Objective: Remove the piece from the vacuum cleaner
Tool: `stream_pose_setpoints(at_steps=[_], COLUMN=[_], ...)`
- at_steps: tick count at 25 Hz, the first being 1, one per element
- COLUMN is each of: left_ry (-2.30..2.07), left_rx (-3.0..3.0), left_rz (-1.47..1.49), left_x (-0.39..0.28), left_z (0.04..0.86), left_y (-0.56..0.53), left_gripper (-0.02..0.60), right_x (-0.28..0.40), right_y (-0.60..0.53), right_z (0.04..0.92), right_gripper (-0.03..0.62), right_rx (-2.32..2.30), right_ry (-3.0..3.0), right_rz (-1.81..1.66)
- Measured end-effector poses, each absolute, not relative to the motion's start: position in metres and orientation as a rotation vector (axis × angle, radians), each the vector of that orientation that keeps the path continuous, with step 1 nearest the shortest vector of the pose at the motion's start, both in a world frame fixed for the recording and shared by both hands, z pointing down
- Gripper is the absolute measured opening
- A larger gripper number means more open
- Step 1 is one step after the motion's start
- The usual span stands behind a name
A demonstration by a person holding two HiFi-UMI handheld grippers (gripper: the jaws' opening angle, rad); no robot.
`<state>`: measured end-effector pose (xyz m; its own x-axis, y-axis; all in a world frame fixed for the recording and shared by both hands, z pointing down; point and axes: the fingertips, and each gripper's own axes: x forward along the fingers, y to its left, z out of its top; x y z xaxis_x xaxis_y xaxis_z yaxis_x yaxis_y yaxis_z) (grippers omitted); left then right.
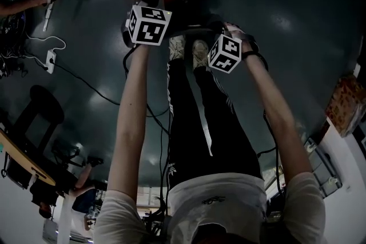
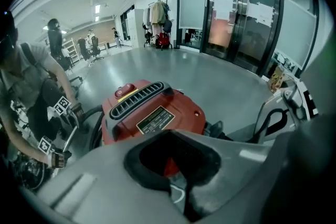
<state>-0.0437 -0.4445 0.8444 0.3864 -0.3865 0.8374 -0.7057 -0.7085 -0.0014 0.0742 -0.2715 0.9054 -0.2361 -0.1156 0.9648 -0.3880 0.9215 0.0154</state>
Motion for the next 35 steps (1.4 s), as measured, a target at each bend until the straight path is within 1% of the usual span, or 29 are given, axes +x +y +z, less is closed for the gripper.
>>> stream_pose_setpoints(at_steps=[5, 9, 11, 15, 19, 23, 27, 31, 35], left_ry=[-1.014, -1.068, -1.161, -1.377, -1.481, -1.564, -1.678, -1.768, -1.833], left_rx=[2.228, 2.242, 2.264, 2.309, 2.424, 2.523, 2.647, 2.711, 2.745], left_rz=[1.137, 1.105, 1.008, 0.711, 0.549, 0.395, 0.267, 0.111, -0.012], left_x=[-0.054, -0.064, -0.070, -0.072, -0.060, -0.056, -0.052, -0.056, -0.057], left_z=[0.825, 0.773, 0.724, 0.600, 0.497, 0.401, 0.310, 0.237, 0.192], left_y=[-0.438, -0.414, -0.412, -0.417, -0.430, -0.410, -0.404, -0.399, -0.398], left_gripper=[0.000, 0.000, 0.000, 0.000, 0.000, 0.000, 0.000, 0.000, 0.000], right_x=[0.069, 0.072, 0.072, 0.071, 0.073, 0.079, 0.087, 0.090, 0.088], right_y=[-0.285, -0.289, -0.292, -0.305, -0.342, -0.346, -0.371, -0.389, -0.397], right_z=[0.872, 0.806, 0.764, 0.686, 0.600, 0.499, 0.424, 0.347, 0.270], right_gripper=[0.037, 0.037, 0.038, 0.038, 0.038, 0.040, 0.040, 0.040, 0.040], right_rx=[0.423, 0.554, 0.640, 0.790, 0.994, 1.268, 1.451, 1.580, 1.695], right_ry=[-1.826, -1.842, -1.859, -1.904, -1.965, -2.071, -2.244, -2.373, -2.502], right_rz=[0.246, 0.279, 0.321, 0.352, 0.334, 0.435, 0.515, 0.462, 0.317])
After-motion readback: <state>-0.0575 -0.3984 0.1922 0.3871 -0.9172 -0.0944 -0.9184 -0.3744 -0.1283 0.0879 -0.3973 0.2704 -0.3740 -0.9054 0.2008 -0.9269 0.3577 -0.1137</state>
